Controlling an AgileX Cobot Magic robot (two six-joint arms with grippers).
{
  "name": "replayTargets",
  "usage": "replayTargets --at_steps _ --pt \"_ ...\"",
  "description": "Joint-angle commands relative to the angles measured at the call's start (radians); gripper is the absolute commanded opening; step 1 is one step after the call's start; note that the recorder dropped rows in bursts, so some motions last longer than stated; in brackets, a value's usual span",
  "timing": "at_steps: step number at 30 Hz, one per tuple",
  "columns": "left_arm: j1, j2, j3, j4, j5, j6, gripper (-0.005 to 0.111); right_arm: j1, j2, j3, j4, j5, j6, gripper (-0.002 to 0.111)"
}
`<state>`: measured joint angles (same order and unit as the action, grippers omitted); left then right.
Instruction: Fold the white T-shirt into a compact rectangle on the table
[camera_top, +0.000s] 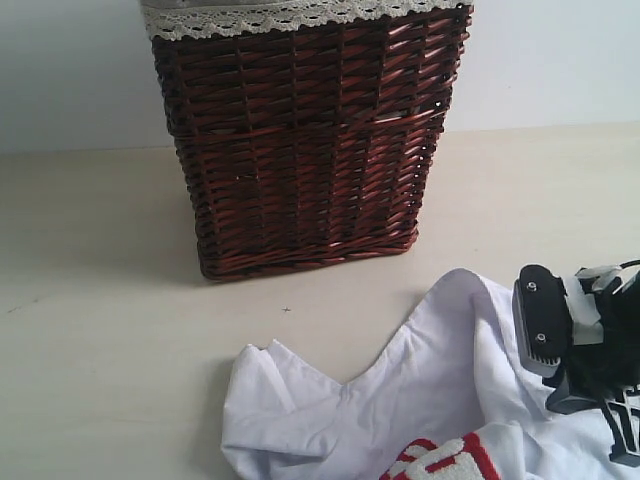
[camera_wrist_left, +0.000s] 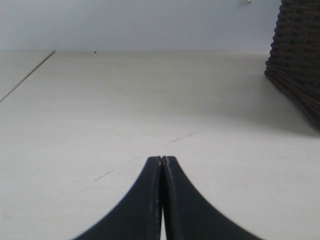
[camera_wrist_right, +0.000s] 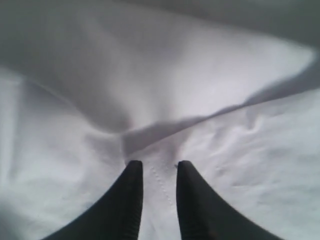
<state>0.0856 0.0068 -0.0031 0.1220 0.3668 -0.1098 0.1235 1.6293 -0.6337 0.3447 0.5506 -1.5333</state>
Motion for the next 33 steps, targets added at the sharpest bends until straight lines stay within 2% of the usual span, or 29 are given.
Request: replayTargets --at_steps 1,5,7,8,10,18,19,21,23,24,30,33 --pt "0.0 -0.007 0.003 0.004 -0.004 0.001 0.0 -0.004 0.023 -0.001 -0.005 -0.004 -0.009 0.023" --pt "0.0 -0.007 0.003 0.004 -0.004 0.001 0.0 -0.004 0.029 -0.001 -0.005 -0.003 -0.009 0.023" --pt "0.0 -0.007 0.003 0.004 -0.004 0.001 0.0 -0.004 0.033 -0.001 -0.005 -0.004 -0.009 0.018" --pt "0.0 -0.007 0.003 0.004 -0.004 0.001 0.0 -0.004 0.033 -0.001 -0.005 -0.008 -0.009 0.008" --pt "0.0 -0.007 0.003 0.004 -0.004 0.001 0.0 -0.004 0.033 -0.001 -0.005 -0.023 -0.009 0.0" --pt "0.0 -0.007 0.003 0.004 -0.004 0.001 0.0 -0.004 -0.003 -0.001 -0.005 -0.026 0.0 0.001" --pt "0.0 -0.007 0.003 0.004 -0.004 0.001 0.0 -0.004 -0.024 -0.001 -0.008 -0.024 0.019 0.008" --pt "0.0 -0.007 0.003 0.004 -0.004 0.001 0.0 -0.004 -0.039 -0.001 -0.006 -0.007 0.035 0.029" --pt "0.0 -0.007 0.003 0.004 -0.004 0.001 0.0 -0.004 -0.021 -0.001 -0.004 0.018 0.046 0.041" --pt "0.0 -0.007 0.003 0.004 -0.004 0.001 0.0 -0.004 -0.009 -0.001 -0.005 0.021 0.046 0.043" --pt "0.0 -0.007 0.003 0.004 -0.004 0.001 0.0 -0.004 0.07 -0.001 -0.007 -0.005 0.051 0.037" --pt "0.0 -0.007 0.003 0.004 -0.004 0.001 0.0 -0.004 0.07 -0.001 -0.007 -0.009 0.064 0.022"
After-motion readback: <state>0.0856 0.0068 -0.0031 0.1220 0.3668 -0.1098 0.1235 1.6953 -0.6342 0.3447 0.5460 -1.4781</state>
